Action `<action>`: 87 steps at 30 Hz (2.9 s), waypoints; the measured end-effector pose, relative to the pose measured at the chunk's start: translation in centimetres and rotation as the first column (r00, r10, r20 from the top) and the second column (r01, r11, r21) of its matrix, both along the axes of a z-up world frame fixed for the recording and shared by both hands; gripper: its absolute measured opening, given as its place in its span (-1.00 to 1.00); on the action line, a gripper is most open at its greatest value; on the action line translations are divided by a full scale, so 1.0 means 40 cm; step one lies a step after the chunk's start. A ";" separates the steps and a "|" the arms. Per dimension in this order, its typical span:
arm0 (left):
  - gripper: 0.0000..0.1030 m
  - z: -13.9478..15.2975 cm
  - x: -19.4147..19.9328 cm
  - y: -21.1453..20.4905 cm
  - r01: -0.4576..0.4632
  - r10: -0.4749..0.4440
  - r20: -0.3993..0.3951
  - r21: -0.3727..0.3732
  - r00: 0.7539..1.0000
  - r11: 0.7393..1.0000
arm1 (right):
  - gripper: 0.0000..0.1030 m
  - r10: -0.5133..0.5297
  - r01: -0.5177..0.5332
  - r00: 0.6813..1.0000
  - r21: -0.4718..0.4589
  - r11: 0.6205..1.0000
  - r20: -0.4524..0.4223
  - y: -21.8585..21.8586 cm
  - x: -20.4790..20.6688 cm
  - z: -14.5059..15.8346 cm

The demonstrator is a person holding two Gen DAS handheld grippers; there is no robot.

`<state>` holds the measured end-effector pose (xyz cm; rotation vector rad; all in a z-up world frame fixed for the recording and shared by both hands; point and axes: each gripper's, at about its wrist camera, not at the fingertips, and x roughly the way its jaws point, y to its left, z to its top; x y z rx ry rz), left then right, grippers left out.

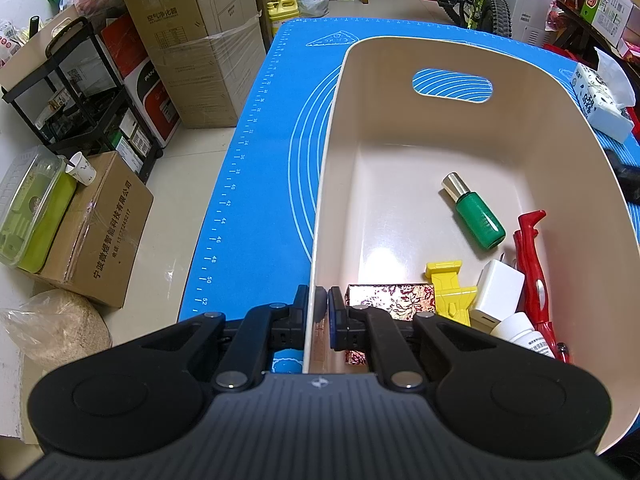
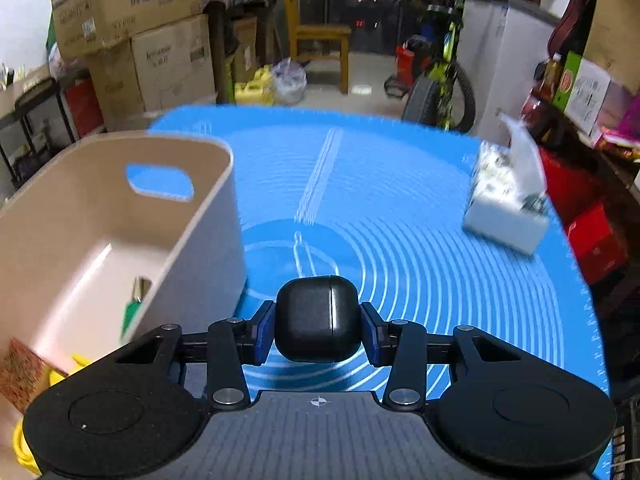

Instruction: Organize rigid objects

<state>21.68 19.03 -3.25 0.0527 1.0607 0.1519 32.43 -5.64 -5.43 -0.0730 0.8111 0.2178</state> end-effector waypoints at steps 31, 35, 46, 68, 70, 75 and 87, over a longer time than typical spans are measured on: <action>-0.79 -0.004 -0.001 -0.004 -0.001 0.001 0.000 0.003 1.000 1.000 | -0.03 0.310 -0.313 0.949 0.030 0.949 0.062 0.262 -0.154 0.110; -0.79 -0.004 -0.001 -0.004 0.000 0.000 -0.001 0.003 1.000 1.000 | -0.03 0.358 -0.358 0.933 -0.007 0.934 0.011 0.295 -0.168 0.080; -0.79 -0.002 0.000 -0.004 -0.004 0.004 0.000 0.002 1.000 1.000 | -0.04 0.392 -0.395 0.916 -0.020 0.919 -0.081 0.317 -0.169 0.049; 0.57 0.176 -0.100 -0.082 -0.019 0.022 0.224 -0.013 0.974 1.000 | 0.77 0.076 -0.085 0.994 0.134 0.987 0.073 0.087 -0.242 0.230; 0.57 0.198 -0.120 -0.096 -0.029 0.034 0.240 -0.022 0.970 0.999 | 0.77 0.056 -0.067 0.995 0.132 0.989 0.081 0.063 -0.263 0.245; 0.57 0.247 -0.174 -0.126 -0.046 0.050 0.287 -0.022 0.956 0.999 | 0.77 0.027 -0.042 0.993 0.132 0.990 0.114 0.010 -0.325 0.296; 0.57 0.308 -0.307 -0.194 -0.064 0.063 0.343 -0.010 0.937 0.998 | 0.77 -0.013 -0.007 0.990 0.134 0.991 0.142 -0.093 -0.486 0.367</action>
